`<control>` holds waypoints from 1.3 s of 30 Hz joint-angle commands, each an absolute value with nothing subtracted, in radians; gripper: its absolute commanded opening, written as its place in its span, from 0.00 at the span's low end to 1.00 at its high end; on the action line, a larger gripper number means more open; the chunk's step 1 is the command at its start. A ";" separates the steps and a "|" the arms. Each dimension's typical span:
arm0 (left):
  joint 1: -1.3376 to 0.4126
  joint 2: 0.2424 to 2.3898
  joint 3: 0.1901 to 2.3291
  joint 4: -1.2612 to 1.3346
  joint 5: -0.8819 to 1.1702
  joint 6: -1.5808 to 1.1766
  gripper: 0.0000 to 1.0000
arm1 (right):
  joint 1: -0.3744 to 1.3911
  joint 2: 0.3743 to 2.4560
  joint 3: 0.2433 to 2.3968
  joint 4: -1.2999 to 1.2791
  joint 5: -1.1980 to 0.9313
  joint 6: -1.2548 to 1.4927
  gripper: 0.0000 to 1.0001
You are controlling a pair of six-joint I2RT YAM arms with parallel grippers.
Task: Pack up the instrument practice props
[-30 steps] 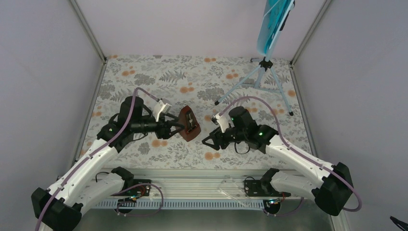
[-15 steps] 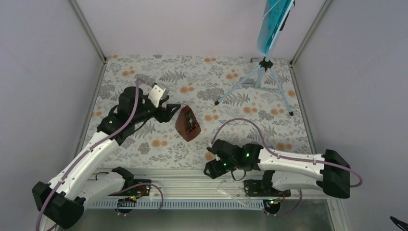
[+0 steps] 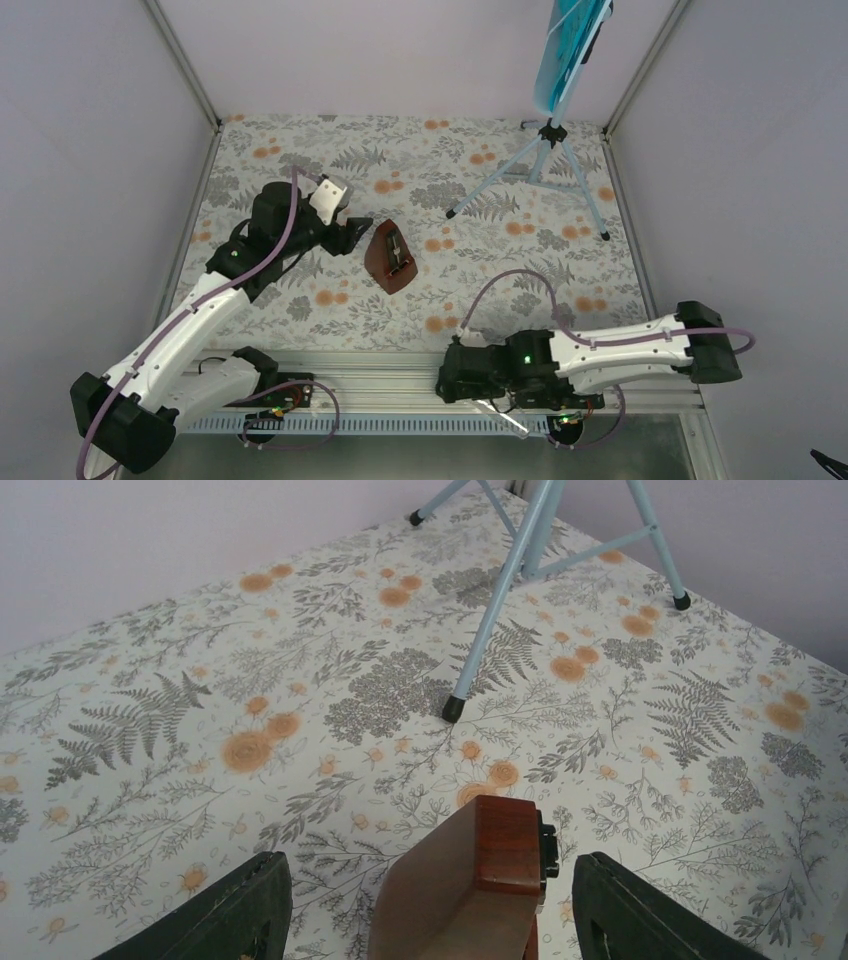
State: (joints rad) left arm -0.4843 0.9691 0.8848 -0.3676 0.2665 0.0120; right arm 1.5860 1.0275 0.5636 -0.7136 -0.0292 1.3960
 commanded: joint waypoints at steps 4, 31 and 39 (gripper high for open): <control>-0.481 0.964 0.874 -0.340 0.257 0.034 0.71 | 1.600 0.975 0.597 -0.900 0.095 1.593 0.82; -1.226 1.225 0.506 0.386 0.258 -0.744 0.59 | 1.404 0.703 0.709 -0.905 0.541 1.568 0.76; -1.317 1.360 0.464 0.582 0.281 -0.852 0.54 | 0.866 0.838 0.732 -0.524 0.256 0.942 0.77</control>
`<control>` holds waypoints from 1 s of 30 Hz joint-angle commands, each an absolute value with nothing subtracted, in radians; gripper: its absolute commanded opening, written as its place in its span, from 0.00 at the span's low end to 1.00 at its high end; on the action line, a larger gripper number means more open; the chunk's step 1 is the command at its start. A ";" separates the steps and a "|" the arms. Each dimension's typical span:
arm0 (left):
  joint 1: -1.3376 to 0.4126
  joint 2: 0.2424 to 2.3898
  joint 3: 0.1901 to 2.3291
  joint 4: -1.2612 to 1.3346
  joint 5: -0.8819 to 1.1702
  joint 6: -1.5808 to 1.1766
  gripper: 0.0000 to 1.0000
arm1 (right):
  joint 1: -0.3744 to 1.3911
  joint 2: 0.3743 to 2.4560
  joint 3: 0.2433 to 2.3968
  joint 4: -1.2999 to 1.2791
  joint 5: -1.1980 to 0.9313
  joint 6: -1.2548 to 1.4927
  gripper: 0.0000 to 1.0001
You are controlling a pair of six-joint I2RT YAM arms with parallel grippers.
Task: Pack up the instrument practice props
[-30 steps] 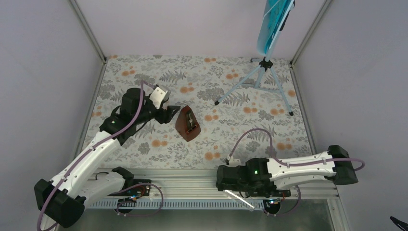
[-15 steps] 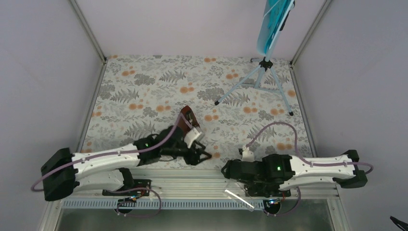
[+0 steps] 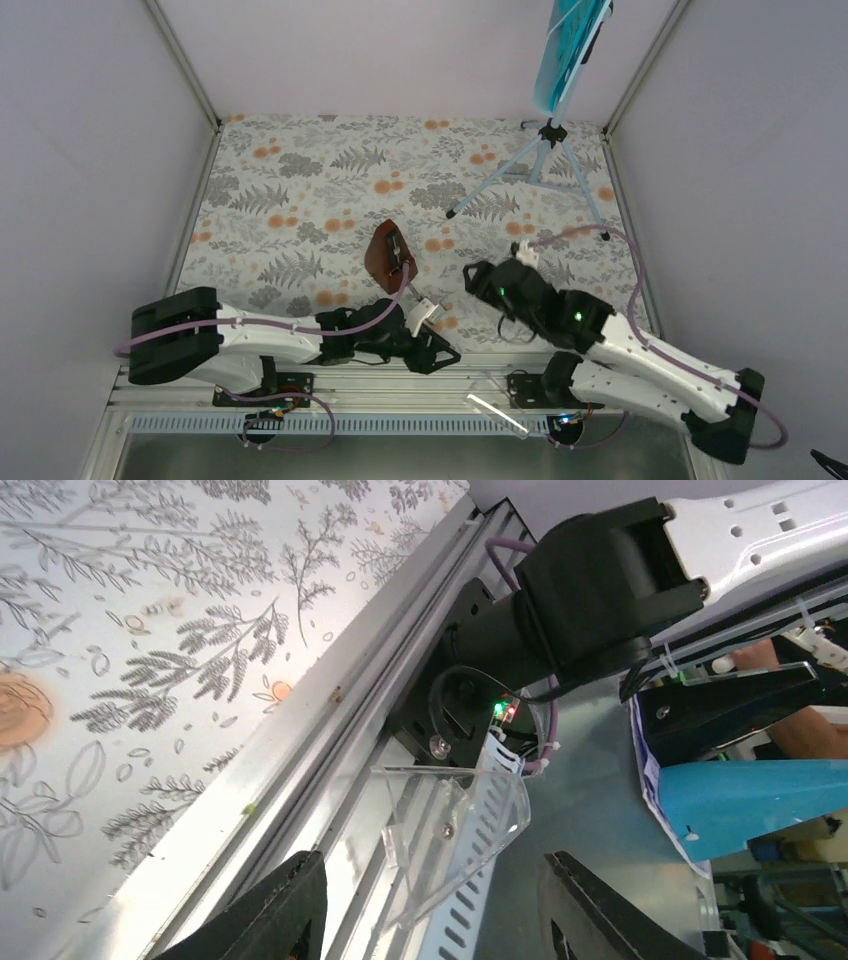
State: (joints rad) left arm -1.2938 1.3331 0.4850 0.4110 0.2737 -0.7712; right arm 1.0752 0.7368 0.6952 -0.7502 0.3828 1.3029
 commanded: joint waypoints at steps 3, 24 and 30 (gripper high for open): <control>-1.345 1.422 0.479 0.600 0.281 -0.869 0.54 | 0.751 0.953 0.769 -0.454 0.229 0.816 0.77; -1.377 1.862 0.807 0.465 0.495 -0.799 0.49 | 0.577 1.039 0.786 -0.330 0.116 0.703 0.78; -1.376 1.836 0.789 0.408 0.438 -0.792 0.49 | 0.576 1.023 0.800 -0.325 0.095 0.692 0.78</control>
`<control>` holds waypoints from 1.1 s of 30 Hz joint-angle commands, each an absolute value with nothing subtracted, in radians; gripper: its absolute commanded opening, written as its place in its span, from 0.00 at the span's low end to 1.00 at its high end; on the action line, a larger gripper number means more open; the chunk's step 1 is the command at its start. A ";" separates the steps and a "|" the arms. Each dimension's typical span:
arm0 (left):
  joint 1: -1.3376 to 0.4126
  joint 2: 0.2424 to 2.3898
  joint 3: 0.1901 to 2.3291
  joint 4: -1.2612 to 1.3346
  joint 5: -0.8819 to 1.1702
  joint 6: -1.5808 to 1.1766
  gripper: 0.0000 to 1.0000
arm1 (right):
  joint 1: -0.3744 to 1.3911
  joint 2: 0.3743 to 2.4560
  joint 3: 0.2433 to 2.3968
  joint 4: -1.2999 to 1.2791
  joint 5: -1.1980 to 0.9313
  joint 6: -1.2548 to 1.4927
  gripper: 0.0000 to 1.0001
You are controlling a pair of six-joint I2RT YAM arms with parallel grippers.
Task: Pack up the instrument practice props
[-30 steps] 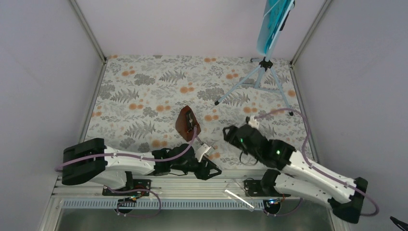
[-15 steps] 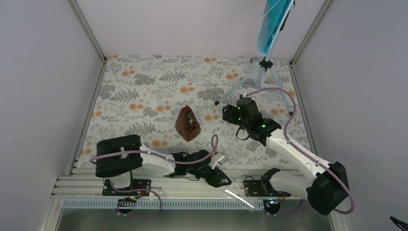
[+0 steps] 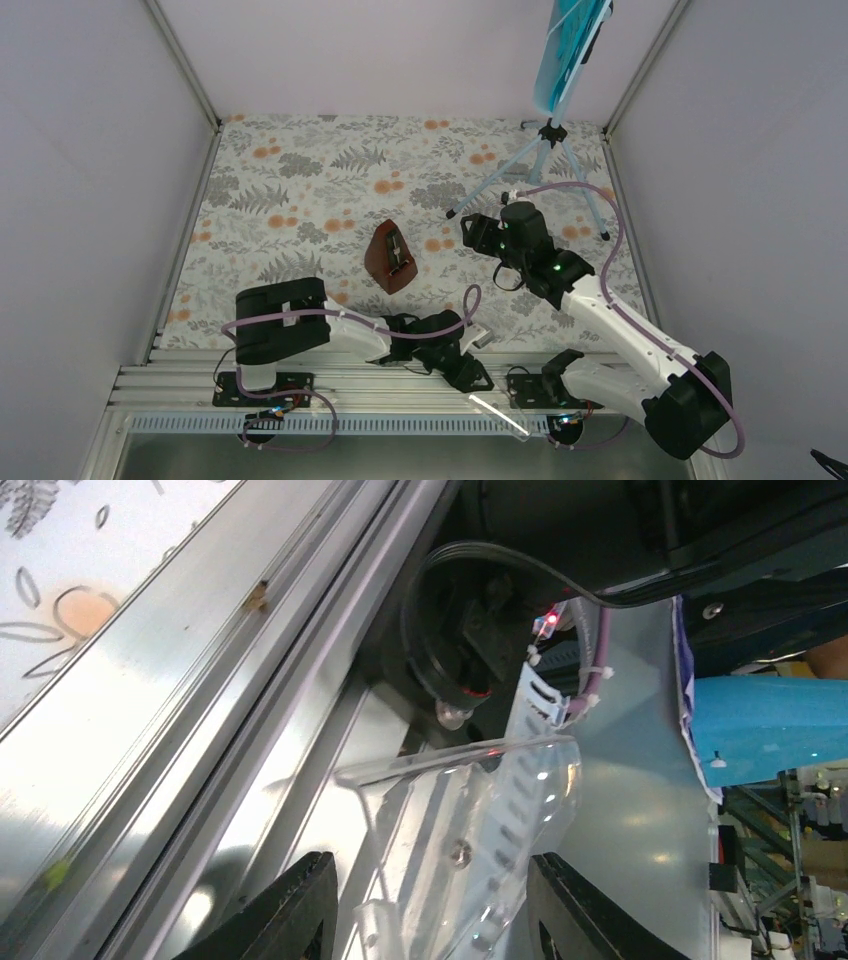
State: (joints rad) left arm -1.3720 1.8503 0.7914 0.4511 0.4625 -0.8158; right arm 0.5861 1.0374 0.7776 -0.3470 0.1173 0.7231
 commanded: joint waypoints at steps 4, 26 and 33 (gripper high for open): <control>-1.375 1.859 0.802 0.424 0.477 -0.797 0.50 | 0.576 1.022 0.802 -0.315 0.080 0.686 0.78; -1.355 1.908 0.771 0.611 0.628 -0.875 0.09 | 0.575 1.007 0.813 -0.310 0.052 0.669 0.79; -1.330 1.803 0.699 0.682 0.635 -0.919 0.02 | 0.576 0.980 0.826 -0.323 0.054 0.650 0.80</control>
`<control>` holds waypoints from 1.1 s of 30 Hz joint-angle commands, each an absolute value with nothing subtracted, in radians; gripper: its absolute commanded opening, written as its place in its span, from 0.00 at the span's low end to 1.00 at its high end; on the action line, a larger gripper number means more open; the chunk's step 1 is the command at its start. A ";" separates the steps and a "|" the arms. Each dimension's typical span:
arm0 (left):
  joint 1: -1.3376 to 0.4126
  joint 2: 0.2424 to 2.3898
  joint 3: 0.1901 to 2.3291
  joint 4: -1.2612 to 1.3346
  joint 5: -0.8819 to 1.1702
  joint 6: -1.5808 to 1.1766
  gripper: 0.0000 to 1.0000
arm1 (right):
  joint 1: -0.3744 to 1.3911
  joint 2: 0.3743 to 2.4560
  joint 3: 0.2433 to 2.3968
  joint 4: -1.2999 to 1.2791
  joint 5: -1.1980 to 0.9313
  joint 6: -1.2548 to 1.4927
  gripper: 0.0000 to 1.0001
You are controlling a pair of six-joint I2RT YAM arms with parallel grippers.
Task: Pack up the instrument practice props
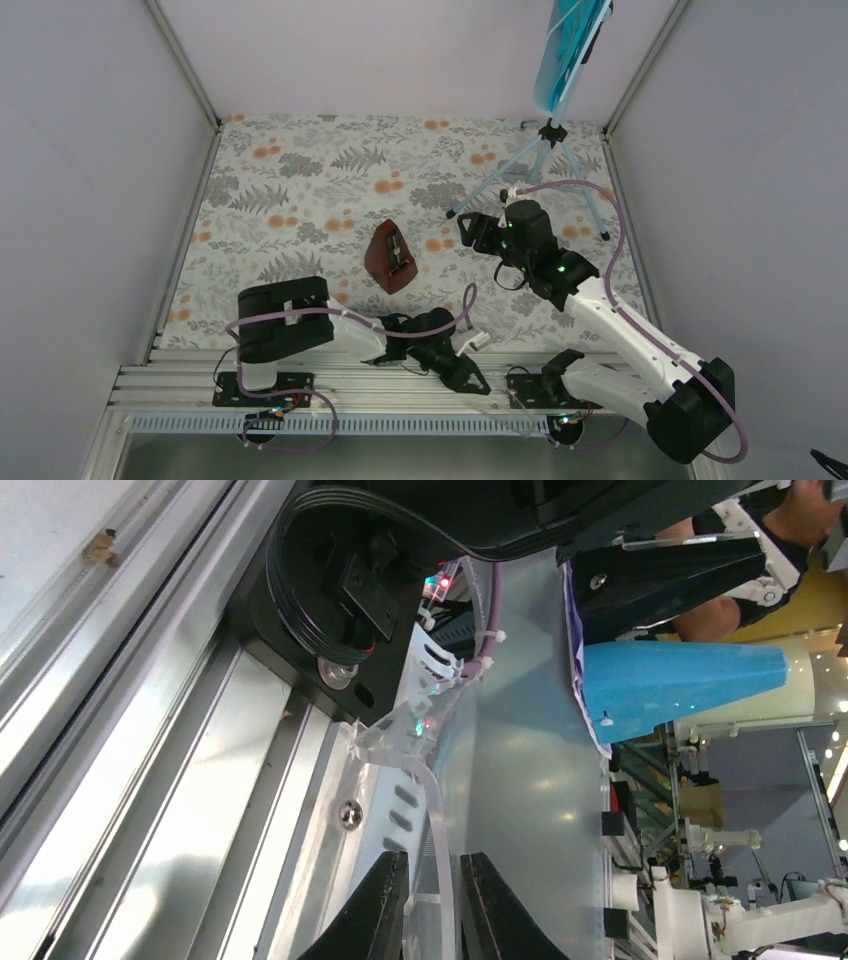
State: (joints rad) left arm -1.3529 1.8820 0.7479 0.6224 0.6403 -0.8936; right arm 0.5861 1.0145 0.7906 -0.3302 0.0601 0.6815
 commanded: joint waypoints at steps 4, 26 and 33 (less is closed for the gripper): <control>-1.305 1.655 0.680 0.580 0.573 -0.846 0.02 | 0.575 0.932 0.866 -0.344 0.050 0.649 0.90; -1.143 1.172 1.021 -0.110 -0.257 -0.314 0.02 | 0.567 0.728 1.107 -0.414 -0.104 0.842 1.00; -1.111 1.088 1.056 -0.018 -0.347 -0.151 0.02 | 0.566 0.689 1.031 -0.375 -0.146 1.052 1.00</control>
